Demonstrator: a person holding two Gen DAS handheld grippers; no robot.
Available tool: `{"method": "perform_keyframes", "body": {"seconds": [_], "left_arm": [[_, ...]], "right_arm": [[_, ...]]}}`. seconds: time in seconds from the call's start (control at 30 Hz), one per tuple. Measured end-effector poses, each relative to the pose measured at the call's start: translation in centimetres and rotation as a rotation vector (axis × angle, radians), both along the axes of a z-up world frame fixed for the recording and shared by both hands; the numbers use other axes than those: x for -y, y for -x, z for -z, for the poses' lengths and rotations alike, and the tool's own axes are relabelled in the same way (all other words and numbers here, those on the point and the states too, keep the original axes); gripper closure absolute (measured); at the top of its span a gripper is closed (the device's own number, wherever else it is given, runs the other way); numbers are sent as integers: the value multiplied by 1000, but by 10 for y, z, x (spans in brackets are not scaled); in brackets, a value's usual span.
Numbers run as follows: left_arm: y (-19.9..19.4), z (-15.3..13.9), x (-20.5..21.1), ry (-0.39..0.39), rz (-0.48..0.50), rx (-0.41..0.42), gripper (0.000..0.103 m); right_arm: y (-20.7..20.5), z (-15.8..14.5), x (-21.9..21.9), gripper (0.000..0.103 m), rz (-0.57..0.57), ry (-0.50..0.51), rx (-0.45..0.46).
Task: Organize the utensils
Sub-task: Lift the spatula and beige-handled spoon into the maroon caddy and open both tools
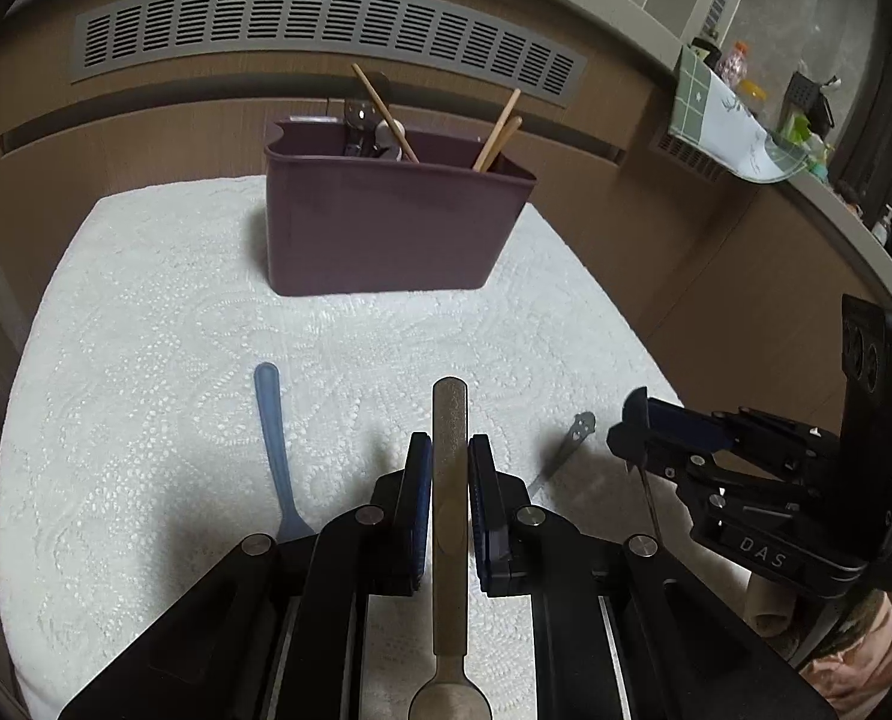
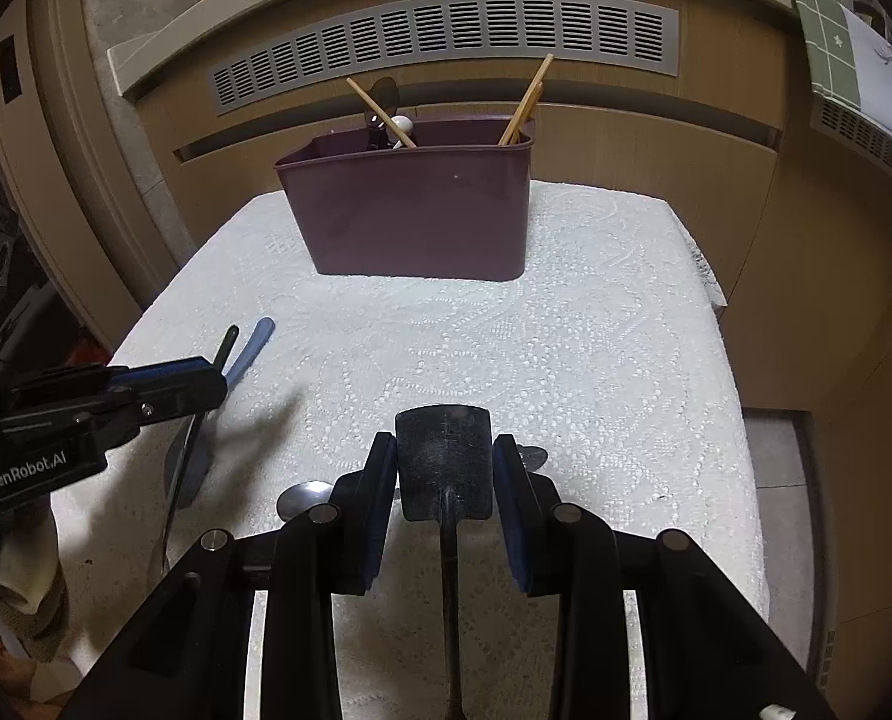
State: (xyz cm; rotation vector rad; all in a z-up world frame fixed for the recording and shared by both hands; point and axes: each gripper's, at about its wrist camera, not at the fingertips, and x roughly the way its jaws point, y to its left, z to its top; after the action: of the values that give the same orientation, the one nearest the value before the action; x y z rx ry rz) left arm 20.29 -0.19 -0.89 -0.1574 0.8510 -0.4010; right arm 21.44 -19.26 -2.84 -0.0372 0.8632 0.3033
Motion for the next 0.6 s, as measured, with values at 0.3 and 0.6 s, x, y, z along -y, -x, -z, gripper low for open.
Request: {"method": "perform_keyframes", "body": {"seconds": [0.3,0.6], "left_arm": [[10,-22,-11,7,-24,50,90],[16,-42,-13,29,-30,92,90]], "right_arm": [[4,-25,-6,73,-18,14,68],[5,-44,-4,73,-31,8,100]]}}
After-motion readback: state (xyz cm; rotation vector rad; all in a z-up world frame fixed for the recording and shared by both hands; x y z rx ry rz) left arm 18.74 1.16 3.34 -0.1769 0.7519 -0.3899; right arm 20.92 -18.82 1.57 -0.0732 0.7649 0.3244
